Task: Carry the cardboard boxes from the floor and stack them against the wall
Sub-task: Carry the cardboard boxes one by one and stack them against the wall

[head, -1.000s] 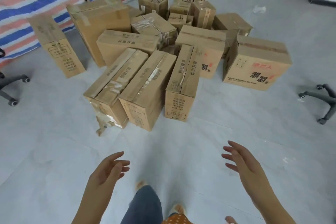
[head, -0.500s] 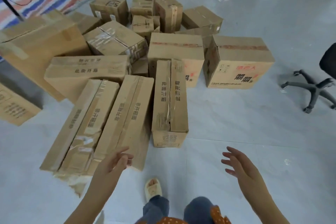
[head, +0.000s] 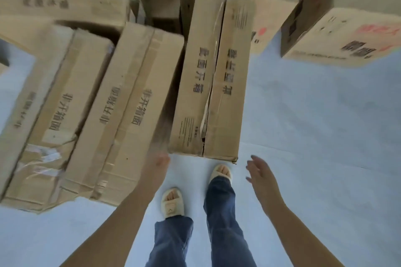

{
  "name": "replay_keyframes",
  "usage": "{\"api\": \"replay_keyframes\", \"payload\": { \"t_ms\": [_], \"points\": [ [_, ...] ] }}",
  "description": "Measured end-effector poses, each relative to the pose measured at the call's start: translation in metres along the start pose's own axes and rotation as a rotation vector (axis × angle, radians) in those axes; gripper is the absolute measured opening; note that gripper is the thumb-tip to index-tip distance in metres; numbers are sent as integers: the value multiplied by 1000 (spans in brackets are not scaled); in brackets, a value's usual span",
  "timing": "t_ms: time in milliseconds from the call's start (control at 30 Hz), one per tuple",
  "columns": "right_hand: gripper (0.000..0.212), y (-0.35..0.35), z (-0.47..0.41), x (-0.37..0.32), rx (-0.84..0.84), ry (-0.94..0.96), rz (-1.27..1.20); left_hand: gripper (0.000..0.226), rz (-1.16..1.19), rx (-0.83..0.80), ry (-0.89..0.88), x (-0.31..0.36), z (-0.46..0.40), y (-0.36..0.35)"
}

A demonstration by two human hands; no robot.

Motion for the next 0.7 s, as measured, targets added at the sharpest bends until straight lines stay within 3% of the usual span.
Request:
{"api": "replay_keyframes", "payload": {
  "t_ms": [100,200,400,700],
  "points": [
    [53,-23,-57,10,-25,-83,37,12,12,143,55,-25,-51,-17],
    [64,-48,-93,5,-131,-20,65,35,185,79,70,-43,-86,-40],
    [50,-63,-104,-3,-220,22,-42,43,377,4,103,-48,-99,-49],
    [29,-13,-2,-51,-203,27,-235,36,485,103,76,43,-8,-27]
  ]
}}
Point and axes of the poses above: each hand's wrist, its own z-axis away from the middle knuckle, its own y-axis out of the back of the hand, x = y × z, the point moved 8 cm from there along -z, towards the middle knuckle, and after that the axes turned 12 degrees about -y, right-handed, at the moved point
